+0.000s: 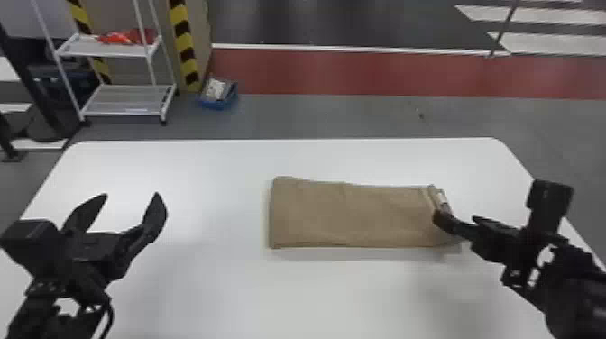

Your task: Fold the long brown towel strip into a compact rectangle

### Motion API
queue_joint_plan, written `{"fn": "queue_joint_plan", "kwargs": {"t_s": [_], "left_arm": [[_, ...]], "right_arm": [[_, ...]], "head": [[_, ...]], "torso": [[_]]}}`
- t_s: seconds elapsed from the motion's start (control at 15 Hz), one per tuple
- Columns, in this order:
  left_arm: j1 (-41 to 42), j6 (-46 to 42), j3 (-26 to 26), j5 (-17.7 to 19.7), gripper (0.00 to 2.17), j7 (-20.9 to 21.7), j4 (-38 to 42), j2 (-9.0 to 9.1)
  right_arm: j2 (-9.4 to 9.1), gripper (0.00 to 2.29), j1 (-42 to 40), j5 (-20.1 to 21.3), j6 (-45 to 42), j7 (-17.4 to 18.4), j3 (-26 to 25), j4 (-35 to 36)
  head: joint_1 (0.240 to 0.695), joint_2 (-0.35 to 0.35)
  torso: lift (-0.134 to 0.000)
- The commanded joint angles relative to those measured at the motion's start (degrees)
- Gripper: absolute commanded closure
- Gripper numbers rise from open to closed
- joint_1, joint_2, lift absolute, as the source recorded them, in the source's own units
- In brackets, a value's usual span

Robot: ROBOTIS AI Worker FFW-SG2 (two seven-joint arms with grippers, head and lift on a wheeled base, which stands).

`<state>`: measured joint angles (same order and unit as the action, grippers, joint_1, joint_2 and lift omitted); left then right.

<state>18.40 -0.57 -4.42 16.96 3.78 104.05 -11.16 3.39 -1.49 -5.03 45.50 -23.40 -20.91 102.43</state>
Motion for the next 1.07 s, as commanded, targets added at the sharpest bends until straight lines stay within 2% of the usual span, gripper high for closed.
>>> {"fn": "queue_joint_plan", "kwargs": {"t_s": [0.0, 0.13, 0.2, 0.47, 0.53, 0.67, 0.8, 1.0], "left_arm": [[0.1, 0.0, 0.0, 0.0, 0.07, -0.1, 0.2, -0.09], [0.1, 0.2, 0.0, 0.0, 0.07, -0.2, 0.2, -0.26], [0.1, 0.2, 0.0, 0.0, 0.07, -0.2, 0.2, -0.35], [0.1, 0.4, 0.0, 0.0, 0.07, -0.3, 0.2, -0.44], [0.1, 0.4, 0.1, 0.0, 0.07, -0.3, 0.2, -0.44], [0.1, 0.4, 0.2, 0.0, 0.07, -0.3, 0.2, -0.44], [0.1, 0.4, 0.2, 0.0, 0.07, -0.3, 0.2, -0.44], [0.1, 0.5, 0.2, 0.0, 0.07, -0.4, 0.2, -0.44]], "right_arm": [[0.22, 0.08, 1.2, 2.1, 1.8, 0.0, 0.7, -1.7], [0.48, 0.16, 2.1, 2.7, 1.8, 0.0, 1.0, -3.6], [0.48, 0.30, 2.2, 2.7, 1.8, 0.0, 1.0, -3.9], [0.04, 1.32, 1.7, -0.2, 1.6, -1.9, 0.4, -3.2], [0.04, 1.47, 1.7, -0.2, 1.6, -1.9, 0.3, -2.8], [0.04, 1.48, 1.7, -0.9, 1.8, -1.9, -0.1, -2.8], [0.04, 1.71, 1.3, -3.6, 1.8, -2.1, -1.8, -2.4], [-0.22, 1.71, -0.3, -7.3, -0.4, -2.0, -5.1, 0.9]], "head": [[0.695, -0.054], [0.695, -0.054], [0.695, -0.054], [0.695, -0.048], [0.695, -0.039], [0.695, -0.038], [0.695, -0.040], [0.695, -0.051]], "torso": [[-0.125], [-0.125], [-0.125], [-0.125], [-0.125], [-0.125], [-0.125], [-0.125]]}}
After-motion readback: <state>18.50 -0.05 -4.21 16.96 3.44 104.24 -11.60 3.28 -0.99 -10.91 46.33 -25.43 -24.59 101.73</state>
